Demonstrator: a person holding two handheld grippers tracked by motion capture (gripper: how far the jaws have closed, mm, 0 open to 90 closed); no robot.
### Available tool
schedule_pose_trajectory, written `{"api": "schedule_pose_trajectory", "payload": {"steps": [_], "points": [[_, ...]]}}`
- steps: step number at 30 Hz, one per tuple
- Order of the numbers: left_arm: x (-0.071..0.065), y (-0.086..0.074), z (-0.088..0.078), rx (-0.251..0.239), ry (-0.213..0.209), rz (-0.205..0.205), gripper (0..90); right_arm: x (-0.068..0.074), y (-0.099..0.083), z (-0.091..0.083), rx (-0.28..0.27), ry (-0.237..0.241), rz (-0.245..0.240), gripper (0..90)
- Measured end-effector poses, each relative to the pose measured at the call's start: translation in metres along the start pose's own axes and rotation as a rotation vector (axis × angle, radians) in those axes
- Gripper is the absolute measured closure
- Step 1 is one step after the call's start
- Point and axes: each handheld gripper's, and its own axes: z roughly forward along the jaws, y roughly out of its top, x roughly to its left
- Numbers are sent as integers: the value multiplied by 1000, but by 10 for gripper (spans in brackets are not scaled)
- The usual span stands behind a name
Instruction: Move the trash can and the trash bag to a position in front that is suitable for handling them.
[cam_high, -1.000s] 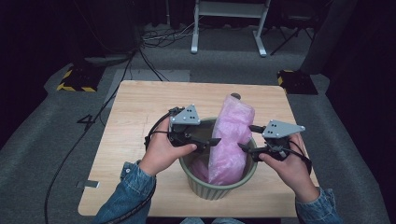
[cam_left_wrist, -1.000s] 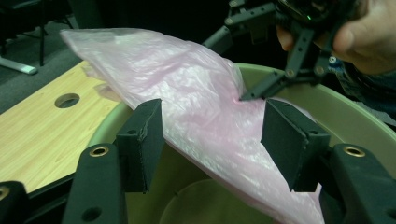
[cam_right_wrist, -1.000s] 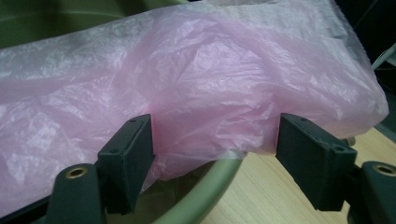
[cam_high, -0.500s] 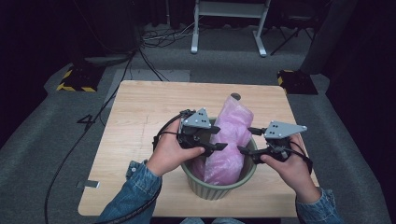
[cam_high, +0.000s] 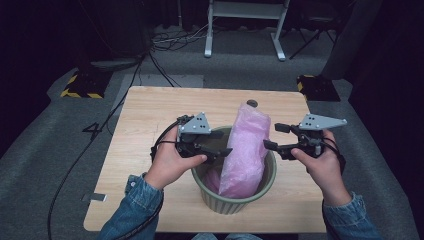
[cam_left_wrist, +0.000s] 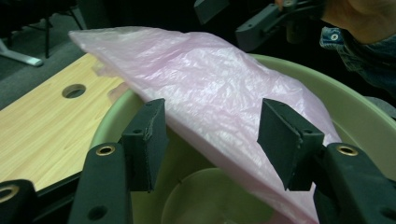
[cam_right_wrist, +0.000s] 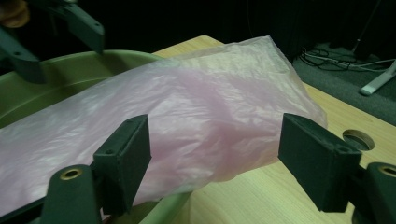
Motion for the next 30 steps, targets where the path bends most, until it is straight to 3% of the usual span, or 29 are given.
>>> {"api": "schedule_pose_trajectory", "payload": {"steps": [6, 9, 12, 14, 18, 21, 24, 30], "points": [[3, -8, -10, -5, 33, -23, 421, -6, -1, 17, 44, -1, 0, 294], [3, -13, -14, -3, 45, -36, 421, -8, -6, 24, 60, 34, 23, 465], [4, -16, -16, -1, 53, -46, 420, -7, -8, 26, 39, 92, 45, 663], [4, -16, -17, -1, 55, -47, 419, -2, -6, 23, 13, 66, -11, 768], [4, -13, -16, -8, 50, -41, 418, 10, 0, 16, -33, 23, -96, 841], [3, -11, -14, -14, 43, -44, 412, 19, 4, 10, -72, 27, -147, 855], [3, -8, -13, -20, 46, -46, 395, 35, 7, 6, -107, 39, -230, 859], [5, 2, -11, -43, 41, -49, 377, 60, 11, 5, -132, 73, -340, 859]]}}
